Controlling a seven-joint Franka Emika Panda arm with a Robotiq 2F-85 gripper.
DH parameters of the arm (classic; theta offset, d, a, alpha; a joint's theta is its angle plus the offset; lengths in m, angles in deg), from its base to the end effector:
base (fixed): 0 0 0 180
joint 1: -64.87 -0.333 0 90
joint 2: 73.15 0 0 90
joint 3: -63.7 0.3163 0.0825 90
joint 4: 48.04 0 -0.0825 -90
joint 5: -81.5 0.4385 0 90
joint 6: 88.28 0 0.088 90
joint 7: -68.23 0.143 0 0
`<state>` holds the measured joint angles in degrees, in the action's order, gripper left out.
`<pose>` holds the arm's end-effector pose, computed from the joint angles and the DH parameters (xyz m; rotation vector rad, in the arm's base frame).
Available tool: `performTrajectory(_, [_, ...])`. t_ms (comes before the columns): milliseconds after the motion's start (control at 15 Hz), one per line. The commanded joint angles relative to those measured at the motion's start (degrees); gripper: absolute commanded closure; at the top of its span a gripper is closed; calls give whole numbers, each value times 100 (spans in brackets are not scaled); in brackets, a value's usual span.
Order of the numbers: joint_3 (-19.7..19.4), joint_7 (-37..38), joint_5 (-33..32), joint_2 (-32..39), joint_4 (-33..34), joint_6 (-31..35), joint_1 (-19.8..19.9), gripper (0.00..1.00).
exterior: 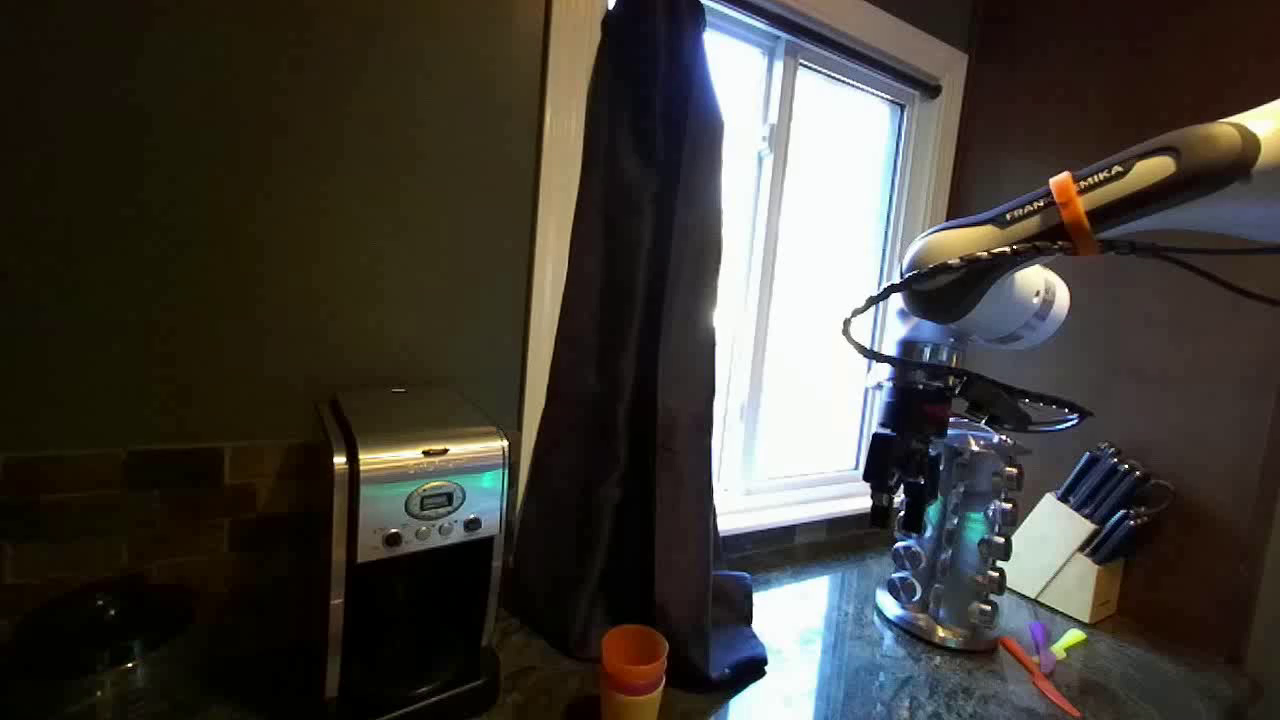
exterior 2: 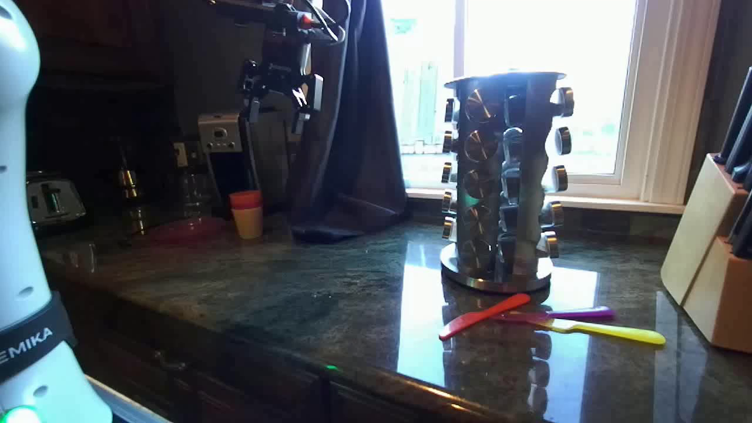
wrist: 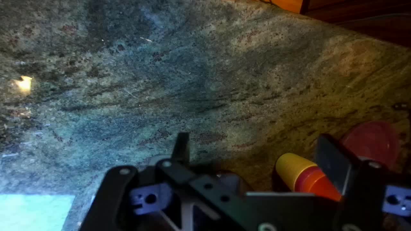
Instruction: Turn the knob on the left side of the coffee maker in an anti-clockwise direction
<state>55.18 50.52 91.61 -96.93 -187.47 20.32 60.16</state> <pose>0.4499 -0.0087 0.3882 -2.8830 -0.2771 0.1259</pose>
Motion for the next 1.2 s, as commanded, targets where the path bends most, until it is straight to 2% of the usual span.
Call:
performTrajectory(0, [114, -41, 44, 10, 10, -18, 128, 0])
performTrajectory(333, [114, -41, 44, 10, 10, -18, 128, 0])
performTrajectory(533, [353, 48, 113, 308, 175, 16, -31, 0])
performTrajectory(600, [553, 225, 227, 474, 221, 194, -155, 0])
performTrajectory(733, [776, -44, 554, 715, 292, 584, -425, 0])
performTrajectory(933, [1086, 17, 1058, 1165, 504, 1437, -665, 0])
performTrajectory(1133, [1452, 245, 928, 1771, 1037, 1812, -797, 0])
